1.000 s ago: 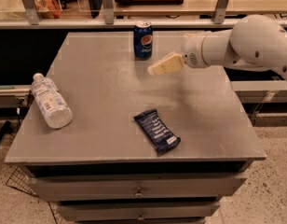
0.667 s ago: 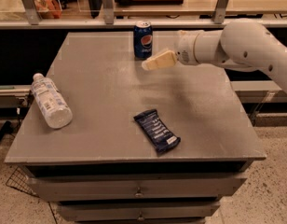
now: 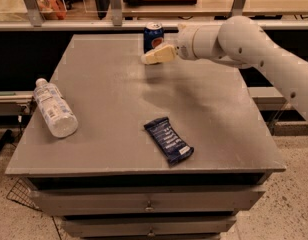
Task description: Move pepsi can near rxbar blueberry
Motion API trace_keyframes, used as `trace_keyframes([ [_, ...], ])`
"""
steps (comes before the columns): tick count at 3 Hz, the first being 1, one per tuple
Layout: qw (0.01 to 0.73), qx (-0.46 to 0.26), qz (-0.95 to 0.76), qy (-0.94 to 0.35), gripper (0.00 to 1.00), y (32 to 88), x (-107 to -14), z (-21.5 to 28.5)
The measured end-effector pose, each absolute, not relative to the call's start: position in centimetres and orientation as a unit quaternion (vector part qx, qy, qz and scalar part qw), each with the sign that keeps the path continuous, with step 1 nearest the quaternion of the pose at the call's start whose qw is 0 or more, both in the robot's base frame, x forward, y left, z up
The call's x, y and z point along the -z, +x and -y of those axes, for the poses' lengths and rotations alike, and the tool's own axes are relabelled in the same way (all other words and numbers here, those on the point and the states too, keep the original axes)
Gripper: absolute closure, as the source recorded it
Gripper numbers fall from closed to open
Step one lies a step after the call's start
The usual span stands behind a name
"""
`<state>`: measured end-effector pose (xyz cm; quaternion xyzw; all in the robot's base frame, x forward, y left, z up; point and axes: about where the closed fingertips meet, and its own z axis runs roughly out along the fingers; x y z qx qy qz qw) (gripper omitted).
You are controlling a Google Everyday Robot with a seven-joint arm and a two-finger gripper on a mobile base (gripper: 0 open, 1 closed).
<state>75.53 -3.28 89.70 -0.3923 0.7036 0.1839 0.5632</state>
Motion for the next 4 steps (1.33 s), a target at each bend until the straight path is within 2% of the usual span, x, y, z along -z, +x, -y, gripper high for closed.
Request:
trace_keyframes([
  [1,0.574,-0.185,-0.694,-0.392,0.00,77.9,-89.8,2.1],
  [2,0.576,-0.178,-0.699,-0.385,0.16,79.8,-90.1,1.9],
  [4,0.562,-0.203,-0.725,-0.342,0.78,79.8,-89.6,3.1],
])
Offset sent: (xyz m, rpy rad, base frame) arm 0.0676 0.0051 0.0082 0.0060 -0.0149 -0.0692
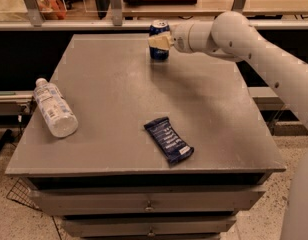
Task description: Move pepsi can near rxbar blueberry
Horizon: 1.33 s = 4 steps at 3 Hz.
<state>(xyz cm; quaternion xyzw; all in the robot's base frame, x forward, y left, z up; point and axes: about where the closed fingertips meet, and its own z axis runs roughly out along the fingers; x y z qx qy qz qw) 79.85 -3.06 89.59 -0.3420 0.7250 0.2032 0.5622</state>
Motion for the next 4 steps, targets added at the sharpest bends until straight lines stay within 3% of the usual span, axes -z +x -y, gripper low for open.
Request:
trace_keyframes([
  [1,0.569,-0.213,-0.720,-0.335,0.99,79.0,-90.6,3.7],
  [3,0.576,-0.237,-0.698,-0.353,1.00,69.7,-95.3,6.1],
  [4,0.557,-0.206,-0.718,-0.363,1.00,64.2,-95.3,7.3],
])
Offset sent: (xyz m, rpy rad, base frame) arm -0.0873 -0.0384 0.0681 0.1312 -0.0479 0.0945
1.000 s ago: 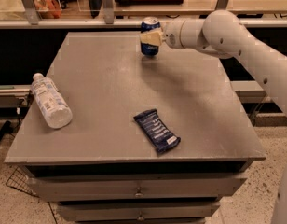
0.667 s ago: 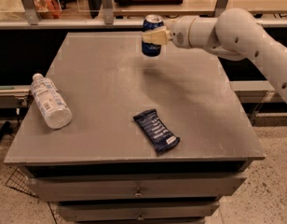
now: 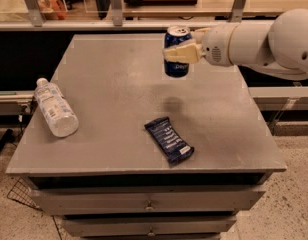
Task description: Move pepsi can near rxbar blueberry
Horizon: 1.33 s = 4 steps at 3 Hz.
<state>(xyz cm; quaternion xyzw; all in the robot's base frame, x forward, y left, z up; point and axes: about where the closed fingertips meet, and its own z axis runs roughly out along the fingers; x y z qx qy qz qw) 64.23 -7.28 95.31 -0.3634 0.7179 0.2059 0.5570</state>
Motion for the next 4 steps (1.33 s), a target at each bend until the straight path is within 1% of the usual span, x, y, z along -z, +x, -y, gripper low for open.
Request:
trace_keyframes([
  [1,0.535,-0.170,-0.746,-0.359,1.00,57.7,-94.6,9.5],
  [2,0.526,-0.159,-0.756,-0.355,1.00,54.6,-94.0,11.0],
  [3,0.519,-0.174,-0.761,-0.348,0.99,52.7,-91.8,12.5],
  [4,0.512,-0.201,-0.761,-0.343,0.79,52.3,-89.9,13.1],
])
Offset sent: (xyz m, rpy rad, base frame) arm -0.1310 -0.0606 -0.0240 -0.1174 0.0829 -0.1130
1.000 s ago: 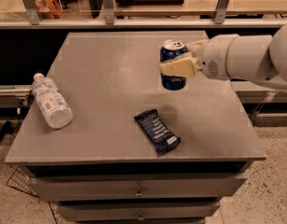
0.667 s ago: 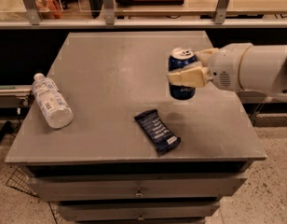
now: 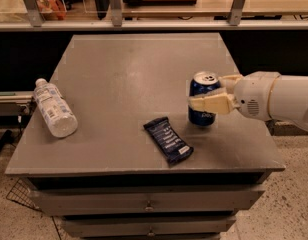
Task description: Move pepsi can near rxbar blueberry
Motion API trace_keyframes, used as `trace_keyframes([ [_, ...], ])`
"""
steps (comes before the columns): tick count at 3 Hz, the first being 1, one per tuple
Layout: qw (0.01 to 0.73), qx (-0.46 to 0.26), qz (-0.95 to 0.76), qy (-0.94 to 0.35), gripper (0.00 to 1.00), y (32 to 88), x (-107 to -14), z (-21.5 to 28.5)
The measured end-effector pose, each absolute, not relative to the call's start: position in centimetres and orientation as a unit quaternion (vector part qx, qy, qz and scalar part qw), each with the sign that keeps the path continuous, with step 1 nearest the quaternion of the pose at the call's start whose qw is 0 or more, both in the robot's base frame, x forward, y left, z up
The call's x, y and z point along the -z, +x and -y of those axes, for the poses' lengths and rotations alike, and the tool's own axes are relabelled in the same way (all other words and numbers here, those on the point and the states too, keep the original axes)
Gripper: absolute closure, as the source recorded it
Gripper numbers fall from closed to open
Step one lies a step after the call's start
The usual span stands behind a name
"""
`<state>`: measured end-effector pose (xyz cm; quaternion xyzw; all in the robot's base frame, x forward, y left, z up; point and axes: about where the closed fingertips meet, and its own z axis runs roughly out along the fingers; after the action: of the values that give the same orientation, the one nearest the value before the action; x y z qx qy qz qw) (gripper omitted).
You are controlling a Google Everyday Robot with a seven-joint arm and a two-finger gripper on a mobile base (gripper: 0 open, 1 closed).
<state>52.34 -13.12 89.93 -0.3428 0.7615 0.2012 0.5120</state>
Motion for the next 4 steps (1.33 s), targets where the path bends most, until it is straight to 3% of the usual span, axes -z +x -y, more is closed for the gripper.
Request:
trace_keyframes([
  [1,0.508,-0.224,-0.756,-0.346,0.56,52.8,-89.0,13.1],
  [2,0.514,-0.258,-0.742,-0.344,0.25,53.2,-88.4,12.6],
  [3,0.521,-0.286,-0.723,-0.351,0.02,53.0,-88.6,12.1],
  [4,0.528,-0.301,-0.706,-0.365,0.00,52.2,-89.5,12.7],
])
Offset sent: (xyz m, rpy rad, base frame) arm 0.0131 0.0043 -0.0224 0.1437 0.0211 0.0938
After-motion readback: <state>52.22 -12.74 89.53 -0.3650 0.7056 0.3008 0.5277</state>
